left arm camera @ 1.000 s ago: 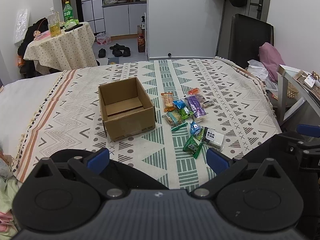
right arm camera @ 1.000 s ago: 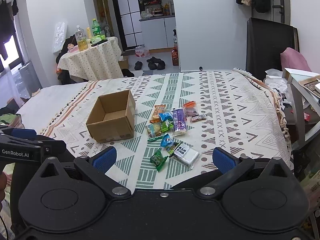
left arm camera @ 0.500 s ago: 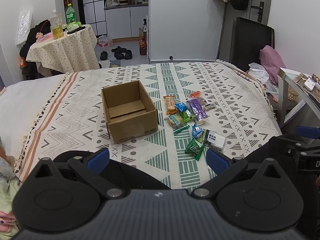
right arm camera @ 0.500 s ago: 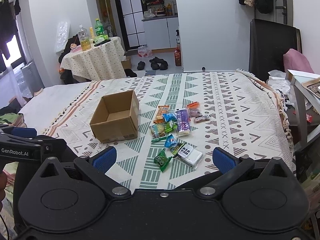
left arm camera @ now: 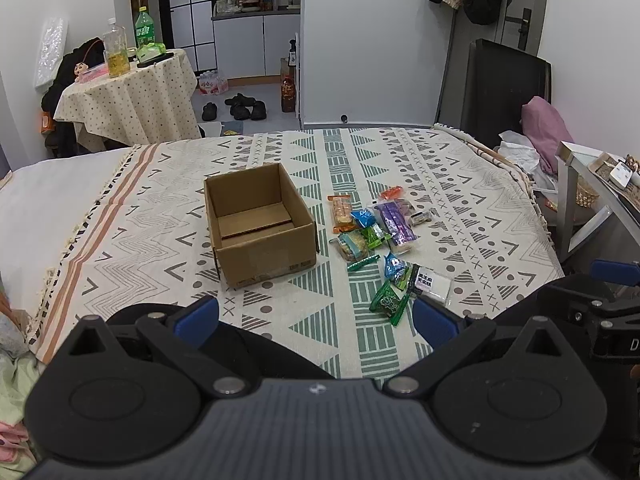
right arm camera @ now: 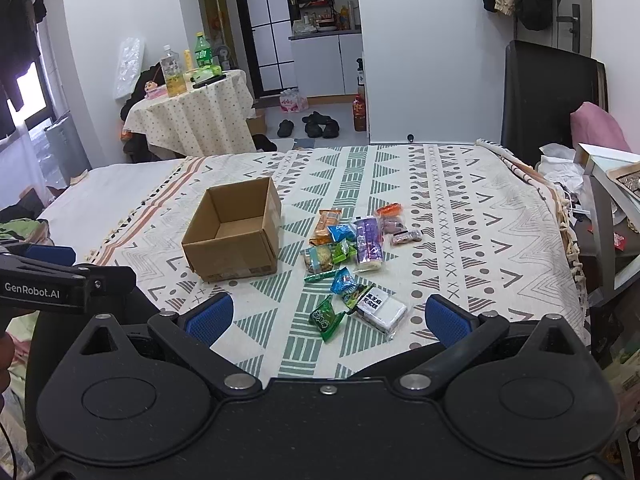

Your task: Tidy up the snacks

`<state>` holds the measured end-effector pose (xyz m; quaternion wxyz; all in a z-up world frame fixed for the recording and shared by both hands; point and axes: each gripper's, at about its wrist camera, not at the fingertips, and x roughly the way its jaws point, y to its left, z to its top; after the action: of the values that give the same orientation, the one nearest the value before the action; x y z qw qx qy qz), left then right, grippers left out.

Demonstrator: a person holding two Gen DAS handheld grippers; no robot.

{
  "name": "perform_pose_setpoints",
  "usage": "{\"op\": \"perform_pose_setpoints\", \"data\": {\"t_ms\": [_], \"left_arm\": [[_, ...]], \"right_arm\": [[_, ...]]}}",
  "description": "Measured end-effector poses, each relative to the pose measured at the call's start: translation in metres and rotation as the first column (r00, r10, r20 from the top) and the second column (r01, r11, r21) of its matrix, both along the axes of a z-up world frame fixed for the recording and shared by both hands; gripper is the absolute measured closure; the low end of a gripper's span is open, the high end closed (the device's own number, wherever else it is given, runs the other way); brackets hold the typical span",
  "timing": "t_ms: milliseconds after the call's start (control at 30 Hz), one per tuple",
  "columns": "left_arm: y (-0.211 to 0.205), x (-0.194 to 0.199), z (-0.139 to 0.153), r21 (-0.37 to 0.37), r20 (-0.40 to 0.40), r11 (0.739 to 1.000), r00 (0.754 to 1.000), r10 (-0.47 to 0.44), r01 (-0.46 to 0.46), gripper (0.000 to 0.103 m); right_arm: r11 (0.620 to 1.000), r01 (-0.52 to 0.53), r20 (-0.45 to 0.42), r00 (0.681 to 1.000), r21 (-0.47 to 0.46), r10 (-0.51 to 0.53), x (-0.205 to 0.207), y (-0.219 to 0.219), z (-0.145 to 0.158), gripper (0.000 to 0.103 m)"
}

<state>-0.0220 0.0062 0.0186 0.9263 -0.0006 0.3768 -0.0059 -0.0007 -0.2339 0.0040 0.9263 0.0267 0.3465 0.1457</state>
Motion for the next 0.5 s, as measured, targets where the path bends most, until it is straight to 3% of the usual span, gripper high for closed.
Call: {"op": "perform_pose_setpoints", "data": {"t_ms": [500], "left_arm": [[-0.003, 0.023, -0.018, -0.02, -0.031, 1.0, 0.999, 0.011, -0.012, 0.0]], "right_arm": [[1.0, -0.001, -0.03, 1.0, 0.016, 0.002, 0.016, -0.003, -0.016, 0.0]]}}
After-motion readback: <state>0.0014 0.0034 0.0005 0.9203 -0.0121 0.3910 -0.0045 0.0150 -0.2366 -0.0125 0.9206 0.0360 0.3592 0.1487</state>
